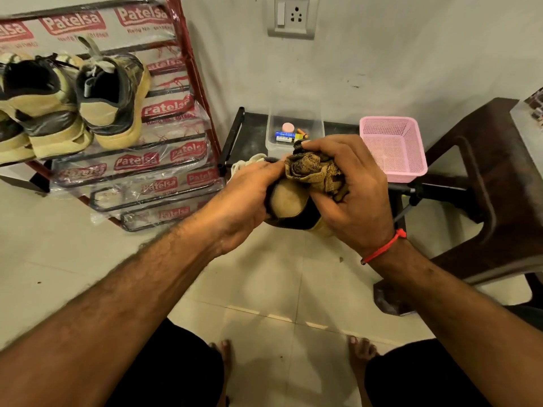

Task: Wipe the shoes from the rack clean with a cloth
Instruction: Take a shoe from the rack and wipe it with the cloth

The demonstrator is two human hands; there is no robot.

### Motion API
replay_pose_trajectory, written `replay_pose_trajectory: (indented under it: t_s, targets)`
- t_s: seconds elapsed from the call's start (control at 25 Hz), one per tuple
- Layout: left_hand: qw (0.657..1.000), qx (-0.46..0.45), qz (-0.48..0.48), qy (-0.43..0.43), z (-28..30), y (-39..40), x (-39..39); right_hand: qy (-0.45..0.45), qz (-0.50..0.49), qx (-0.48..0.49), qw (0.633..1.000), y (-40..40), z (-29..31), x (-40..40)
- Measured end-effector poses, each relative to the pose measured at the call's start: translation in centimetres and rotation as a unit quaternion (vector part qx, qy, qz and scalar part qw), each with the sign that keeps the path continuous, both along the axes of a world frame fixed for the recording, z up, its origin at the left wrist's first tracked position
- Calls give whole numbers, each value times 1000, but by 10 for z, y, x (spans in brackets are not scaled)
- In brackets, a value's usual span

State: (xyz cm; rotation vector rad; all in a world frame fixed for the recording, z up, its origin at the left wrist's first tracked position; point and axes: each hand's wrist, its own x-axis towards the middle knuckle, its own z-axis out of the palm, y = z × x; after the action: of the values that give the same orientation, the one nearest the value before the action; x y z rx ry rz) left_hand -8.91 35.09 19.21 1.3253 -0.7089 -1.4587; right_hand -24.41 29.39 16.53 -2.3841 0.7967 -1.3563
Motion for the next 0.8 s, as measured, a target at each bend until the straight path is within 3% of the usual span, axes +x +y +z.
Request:
replay_pose_trajectory:
  t_s: [0.12,0.28,0.44,0.6,0.68,0.8]
  targets:
    - [998,3,65,6,-9,-5,3,75,-3,-31,997,0,-3,3]
    - [987,67,109,99,-6,-7,14,162,-1,-139,977,14,-21,13]
    - [977,79,125,152,-9,-2,4,154,-23,-123,980,4,-18,14]
    - [980,67,139,129,-11,-4,-10,139,-80,-75,984,-7,-9,15]
    - [973,80,173,131,-9,-10,1,135,-40,-81,987,7,-27,17]
    - [945,77,249,201,-3,-17,22,192,31,-102,976,27,-62,19]
